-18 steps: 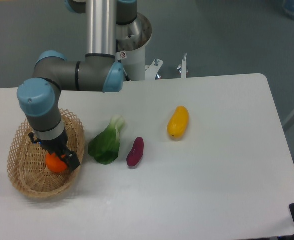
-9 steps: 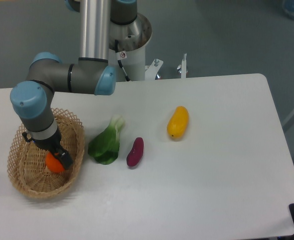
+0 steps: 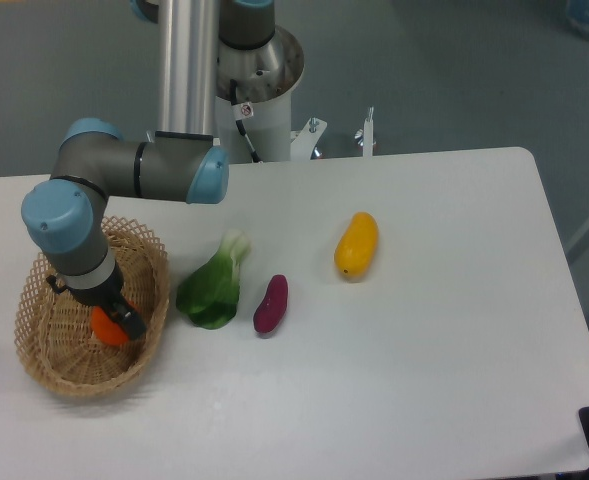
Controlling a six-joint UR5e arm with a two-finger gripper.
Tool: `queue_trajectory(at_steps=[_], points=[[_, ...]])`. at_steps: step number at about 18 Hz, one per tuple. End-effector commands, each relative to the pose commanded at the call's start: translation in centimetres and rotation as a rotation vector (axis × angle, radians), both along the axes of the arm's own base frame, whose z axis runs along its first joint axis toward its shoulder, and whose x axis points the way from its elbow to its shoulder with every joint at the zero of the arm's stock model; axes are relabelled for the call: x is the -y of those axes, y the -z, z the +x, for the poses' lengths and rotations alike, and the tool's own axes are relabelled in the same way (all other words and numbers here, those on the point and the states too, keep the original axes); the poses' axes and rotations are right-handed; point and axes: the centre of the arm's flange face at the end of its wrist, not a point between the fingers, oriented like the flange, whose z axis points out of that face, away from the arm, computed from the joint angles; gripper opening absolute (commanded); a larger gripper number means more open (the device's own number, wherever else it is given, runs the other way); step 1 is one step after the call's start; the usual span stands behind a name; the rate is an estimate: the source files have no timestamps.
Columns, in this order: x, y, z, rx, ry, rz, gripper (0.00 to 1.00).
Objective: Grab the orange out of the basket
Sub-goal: 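Close the gripper around the orange inside the basket, then lift the orange up out of the basket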
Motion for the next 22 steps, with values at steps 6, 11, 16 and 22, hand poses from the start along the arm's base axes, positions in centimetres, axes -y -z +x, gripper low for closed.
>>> queue_trajectory(at_steps=[6,11,16,22], points=[[0.0,-2.2,-0.1,-0.008,-0.005,0.028,0.63],[0.4,-4.2,-0.4,-0.013,-0.012,0.054,0.60],[1.1,-7.0,-2.9,-0.022,-0.049,0.098,0.60],[3.2,-9.4,-13.3,-0.006,-0.150,0.154,0.58]])
